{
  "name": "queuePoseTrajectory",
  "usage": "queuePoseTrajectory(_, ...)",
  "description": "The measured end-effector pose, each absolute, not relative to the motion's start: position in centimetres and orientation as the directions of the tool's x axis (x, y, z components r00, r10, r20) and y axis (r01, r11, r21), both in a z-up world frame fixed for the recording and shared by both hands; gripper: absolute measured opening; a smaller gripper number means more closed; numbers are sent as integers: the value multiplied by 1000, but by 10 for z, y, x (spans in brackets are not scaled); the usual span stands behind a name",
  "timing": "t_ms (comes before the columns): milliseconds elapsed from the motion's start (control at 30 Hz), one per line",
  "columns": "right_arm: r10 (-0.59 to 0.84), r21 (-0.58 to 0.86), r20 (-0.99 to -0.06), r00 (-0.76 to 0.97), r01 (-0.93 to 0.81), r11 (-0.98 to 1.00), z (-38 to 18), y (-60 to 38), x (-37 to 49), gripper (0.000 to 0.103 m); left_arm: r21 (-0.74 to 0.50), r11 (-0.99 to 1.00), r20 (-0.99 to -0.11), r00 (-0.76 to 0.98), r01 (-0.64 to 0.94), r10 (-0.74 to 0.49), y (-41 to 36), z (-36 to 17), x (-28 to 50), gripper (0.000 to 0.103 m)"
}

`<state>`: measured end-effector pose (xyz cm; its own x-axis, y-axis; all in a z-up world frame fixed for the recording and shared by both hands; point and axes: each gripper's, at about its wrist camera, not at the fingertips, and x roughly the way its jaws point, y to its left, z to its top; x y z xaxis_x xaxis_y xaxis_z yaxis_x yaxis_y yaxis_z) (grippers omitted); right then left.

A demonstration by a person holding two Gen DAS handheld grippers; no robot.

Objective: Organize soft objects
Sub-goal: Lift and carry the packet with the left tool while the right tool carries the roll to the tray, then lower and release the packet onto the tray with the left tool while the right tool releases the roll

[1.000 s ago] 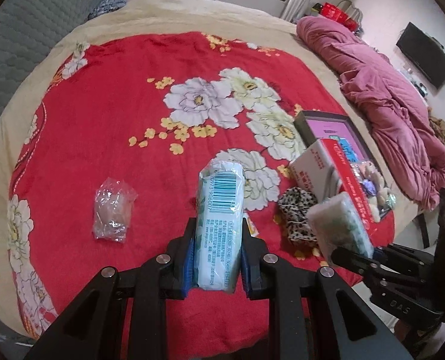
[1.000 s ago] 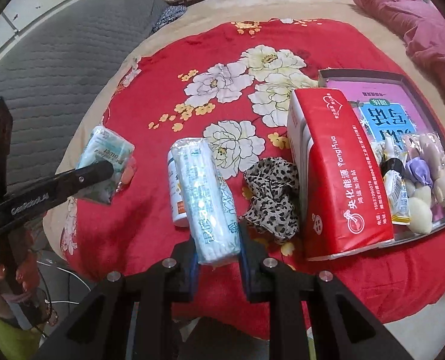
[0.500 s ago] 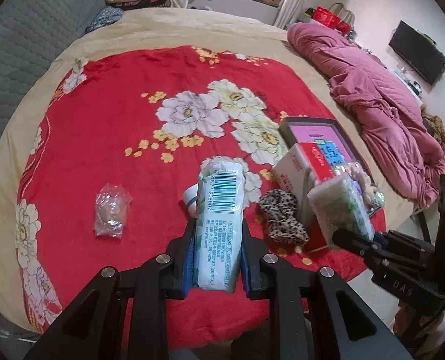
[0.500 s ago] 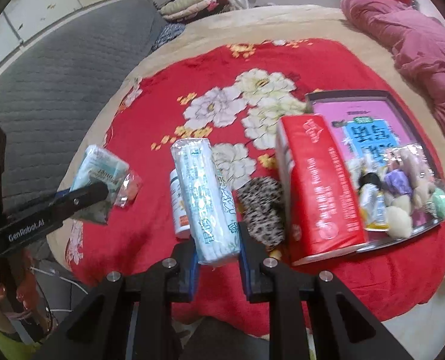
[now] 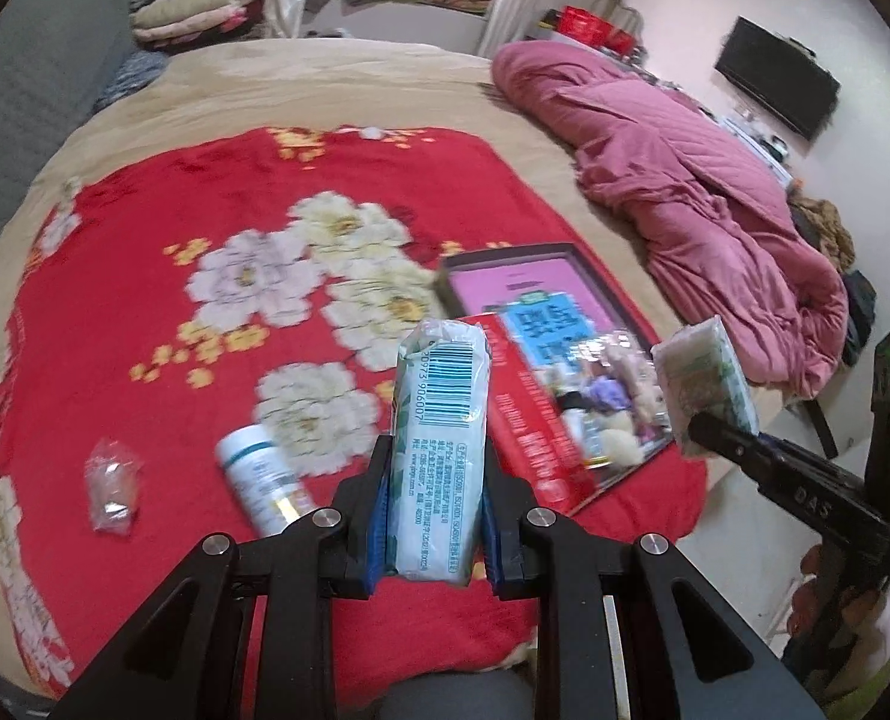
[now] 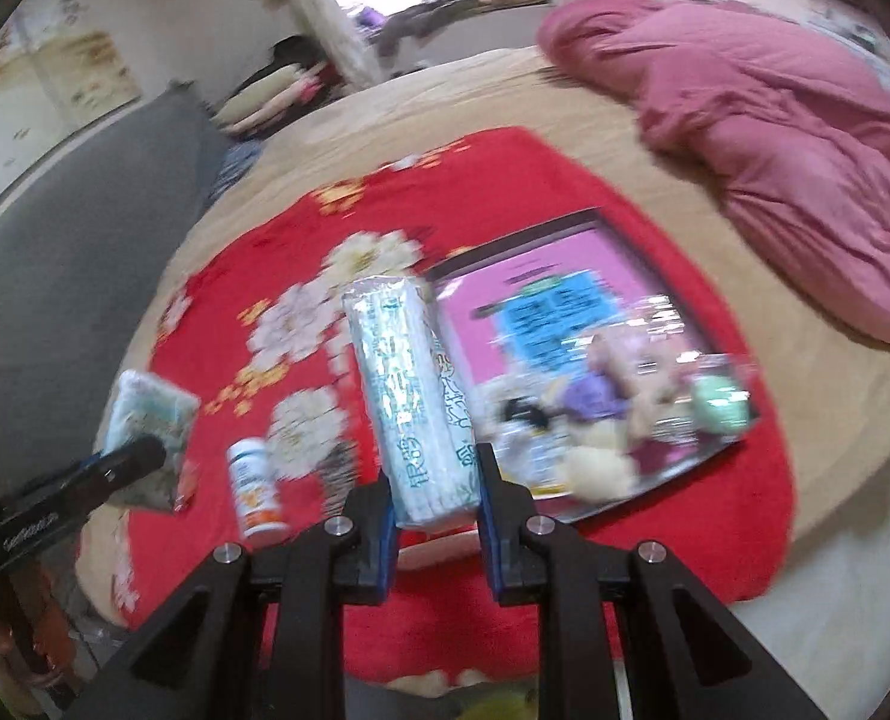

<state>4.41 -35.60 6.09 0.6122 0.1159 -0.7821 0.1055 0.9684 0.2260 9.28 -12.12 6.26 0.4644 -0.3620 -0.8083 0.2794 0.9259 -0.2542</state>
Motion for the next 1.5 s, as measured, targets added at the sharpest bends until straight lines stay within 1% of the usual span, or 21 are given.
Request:
queuePoseTrajectory(167,50,221,-784,619,202,954,63,-403,48,22,-256,911,-813,438,324,-384,-164,61,98,25)
queuePoseTrajectory(300,14,205,-797,603,248,947,59,-428,55,22,-265,898,-825,400,352,-400,-199,52,104,25)
queuePoseTrajectory(633,-12,210,-814,581,314,926,35,-477,73,22,-287,874,-865,286,391,-412,-280,10,127,25)
queuePoseTrajectory(733,4,232,-819,574,326,916,25,-491,81,22,-272,878,-879,271,393,-393,-298,-4,134,25)
queuePoseTrajectory(800,-5,224,-830,558,341,913,18,-500,88,22,-263,880,-887,261,396,-382,-309,-13,138,25)
queuePoseTrajectory(1167,-2,202,-869,495,357,912,-18,-513,121,22,-244,877,-915,202,414,-350,-345,-49,151,25)
queuePoseTrajectory(1500,-1,175,-900,437,362,916,-39,-510,134,23,-230,878,-925,185,420,-331,-358,-64,157,25)
